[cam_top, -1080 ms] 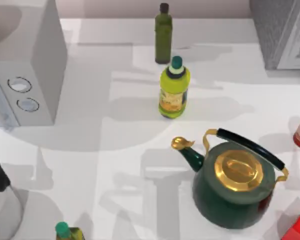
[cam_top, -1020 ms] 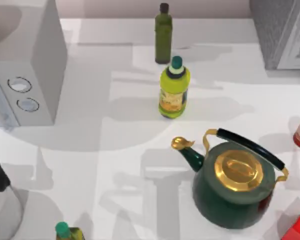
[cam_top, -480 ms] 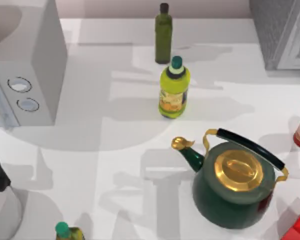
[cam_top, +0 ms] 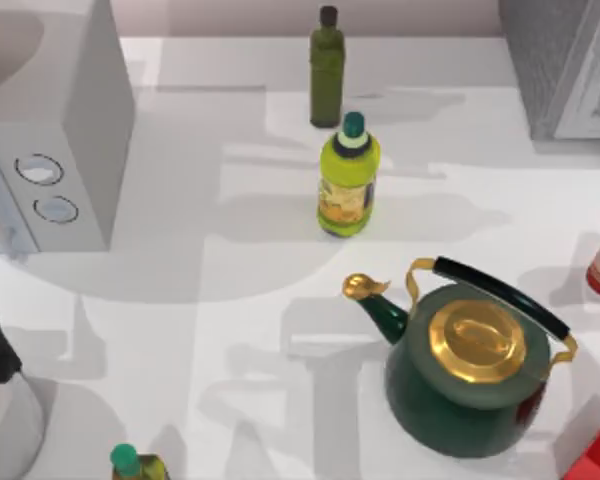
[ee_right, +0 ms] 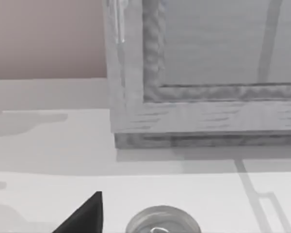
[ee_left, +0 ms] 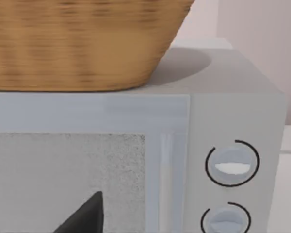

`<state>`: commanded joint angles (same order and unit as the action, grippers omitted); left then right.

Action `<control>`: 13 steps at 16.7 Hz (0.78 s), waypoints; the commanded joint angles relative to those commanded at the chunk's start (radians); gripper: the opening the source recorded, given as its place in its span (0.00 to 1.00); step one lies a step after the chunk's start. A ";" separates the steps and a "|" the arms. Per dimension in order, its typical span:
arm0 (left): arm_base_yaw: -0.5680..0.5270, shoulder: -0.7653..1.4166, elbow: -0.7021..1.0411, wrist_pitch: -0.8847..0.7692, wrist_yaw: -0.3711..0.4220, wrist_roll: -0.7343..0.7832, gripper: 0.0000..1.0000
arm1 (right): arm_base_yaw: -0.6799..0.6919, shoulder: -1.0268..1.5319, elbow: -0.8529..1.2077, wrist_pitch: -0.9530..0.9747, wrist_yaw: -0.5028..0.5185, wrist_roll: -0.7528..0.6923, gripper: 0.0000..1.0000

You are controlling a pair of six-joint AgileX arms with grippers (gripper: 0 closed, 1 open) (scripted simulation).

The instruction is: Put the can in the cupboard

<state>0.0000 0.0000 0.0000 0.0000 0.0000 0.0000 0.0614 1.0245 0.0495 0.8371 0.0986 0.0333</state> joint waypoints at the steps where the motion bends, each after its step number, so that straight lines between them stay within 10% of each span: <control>1: 0.000 0.000 0.000 0.000 0.000 0.000 1.00 | 0.008 0.093 0.003 0.074 0.007 0.003 1.00; 13: 0.000 0.000 0.000 0.000 0.000 0.000 1.00 | 0.080 0.896 0.026 0.714 0.064 0.029 1.00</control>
<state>0.0000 0.0000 0.0000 0.0000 0.0000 0.0000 0.1412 1.9209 0.0755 1.5511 0.1623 0.0621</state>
